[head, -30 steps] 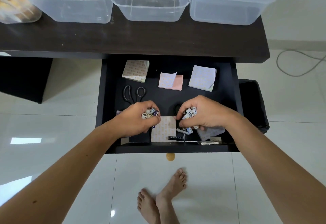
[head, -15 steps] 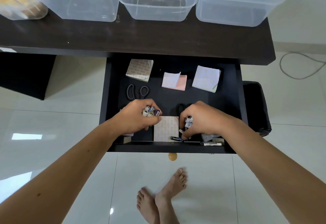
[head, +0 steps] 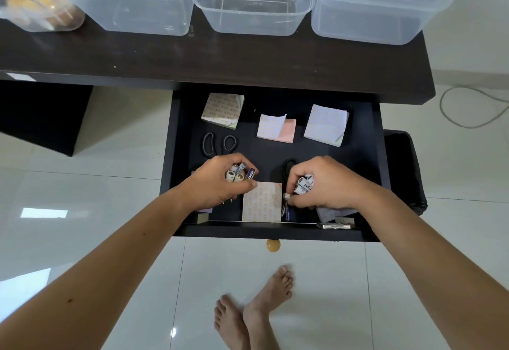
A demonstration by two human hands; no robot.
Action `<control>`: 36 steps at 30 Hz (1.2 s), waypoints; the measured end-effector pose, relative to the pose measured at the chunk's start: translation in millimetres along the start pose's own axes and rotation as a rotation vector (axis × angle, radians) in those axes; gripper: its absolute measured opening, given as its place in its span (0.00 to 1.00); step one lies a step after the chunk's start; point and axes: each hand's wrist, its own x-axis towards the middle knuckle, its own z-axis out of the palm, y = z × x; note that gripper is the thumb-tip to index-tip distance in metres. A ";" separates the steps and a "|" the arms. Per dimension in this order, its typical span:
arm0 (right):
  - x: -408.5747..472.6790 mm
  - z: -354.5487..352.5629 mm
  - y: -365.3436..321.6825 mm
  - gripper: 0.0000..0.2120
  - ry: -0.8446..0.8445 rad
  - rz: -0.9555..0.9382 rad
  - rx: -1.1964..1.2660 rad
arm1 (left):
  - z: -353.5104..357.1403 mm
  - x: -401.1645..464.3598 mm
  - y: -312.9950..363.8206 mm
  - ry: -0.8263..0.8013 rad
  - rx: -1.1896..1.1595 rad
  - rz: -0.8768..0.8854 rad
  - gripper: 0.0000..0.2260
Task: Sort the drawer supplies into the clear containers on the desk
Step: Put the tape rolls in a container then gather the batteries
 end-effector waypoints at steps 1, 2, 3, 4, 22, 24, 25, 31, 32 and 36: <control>-0.3 0.0 -0.5 0.10 -0.007 -0.014 0.033 | -0.1 0.6 -1.8 0.008 0.003 -0.004 0.10; 0.1 0.8 -1.7 0.11 -0.021 -0.025 0.056 | -0.3 1.4 -3.3 0.013 0.007 -0.008 0.10; 1.1 2.2 -2.9 0.13 -0.039 -0.033 0.062 | -0.4 1.8 -4.5 0.013 0.009 -0.010 0.11; 2.3 3.8 -4.0 0.13 -0.055 -0.038 0.045 | -0.5 2.2 -5.5 0.013 0.012 -0.010 0.11; -1.1 -0.3 10.1 0.13 -0.182 -0.149 -0.558 | -10.1 -9.8 6.1 0.186 -0.197 0.034 0.10; -1.6 1.1 9.5 0.08 -0.166 -0.183 -0.619 | -13.2 -12.7 5.0 0.213 -0.191 0.051 0.11; -1.7 1.3 10.4 0.07 -0.158 -0.191 -0.616 | -14.1 -14.3 4.7 0.224 -0.185 0.061 0.11; -8.1 -5.5 11.2 0.10 -0.055 -0.115 -0.239 | -13.5 -26.4 6.5 0.250 -0.146 0.091 0.10; -9.6 -5.6 8.9 0.11 -0.035 -0.100 -0.189 | -13.6 -28.4 7.1 0.249 -0.153 0.096 0.10; -16.0 -6.5 -4.9 0.11 0.032 -0.054 -0.081 | -18.9 -41.3 10.9 0.262 -0.161 0.122 0.11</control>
